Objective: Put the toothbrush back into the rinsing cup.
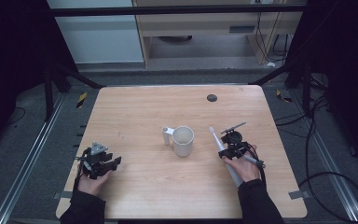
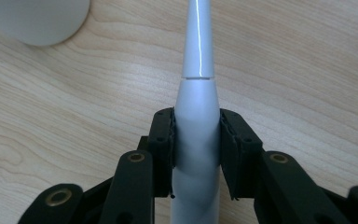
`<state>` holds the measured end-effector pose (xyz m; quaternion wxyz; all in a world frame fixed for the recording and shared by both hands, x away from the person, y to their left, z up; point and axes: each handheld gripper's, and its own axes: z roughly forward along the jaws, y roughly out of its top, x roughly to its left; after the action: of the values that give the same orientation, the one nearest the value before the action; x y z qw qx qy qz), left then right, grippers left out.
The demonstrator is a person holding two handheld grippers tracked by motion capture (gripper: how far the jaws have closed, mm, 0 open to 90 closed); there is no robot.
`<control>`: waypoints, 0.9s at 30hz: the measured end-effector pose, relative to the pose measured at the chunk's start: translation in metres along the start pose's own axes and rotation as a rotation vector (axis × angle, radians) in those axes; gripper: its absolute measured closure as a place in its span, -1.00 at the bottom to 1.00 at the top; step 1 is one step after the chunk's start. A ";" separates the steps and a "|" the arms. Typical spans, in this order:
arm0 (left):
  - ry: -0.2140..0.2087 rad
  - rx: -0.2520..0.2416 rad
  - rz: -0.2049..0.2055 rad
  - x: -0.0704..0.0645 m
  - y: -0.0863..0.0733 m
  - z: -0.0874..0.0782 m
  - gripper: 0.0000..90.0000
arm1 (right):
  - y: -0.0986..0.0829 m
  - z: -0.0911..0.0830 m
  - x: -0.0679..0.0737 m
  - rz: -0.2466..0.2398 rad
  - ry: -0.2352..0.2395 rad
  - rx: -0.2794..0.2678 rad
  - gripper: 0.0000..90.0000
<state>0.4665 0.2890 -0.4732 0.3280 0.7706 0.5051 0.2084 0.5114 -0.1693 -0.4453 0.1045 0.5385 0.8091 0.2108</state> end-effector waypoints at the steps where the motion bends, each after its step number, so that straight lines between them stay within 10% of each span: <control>1: 0.000 0.000 0.000 0.000 0.000 0.000 0.21 | 0.000 -0.002 0.000 0.005 -0.002 -0.005 0.50; 15: -0.001 -0.002 -0.001 -0.001 0.000 0.000 0.21 | -0.005 -0.040 -0.006 0.031 0.018 -0.193 0.50; 27: 0.004 -0.009 -0.002 -0.001 0.000 0.000 0.21 | -0.003 -0.067 -0.005 0.075 0.039 -0.464 0.50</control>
<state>0.4661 0.2884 -0.4729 0.3305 0.7684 0.5055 0.2119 0.4841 -0.1905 -0.3872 0.2020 0.5254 0.7205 0.4051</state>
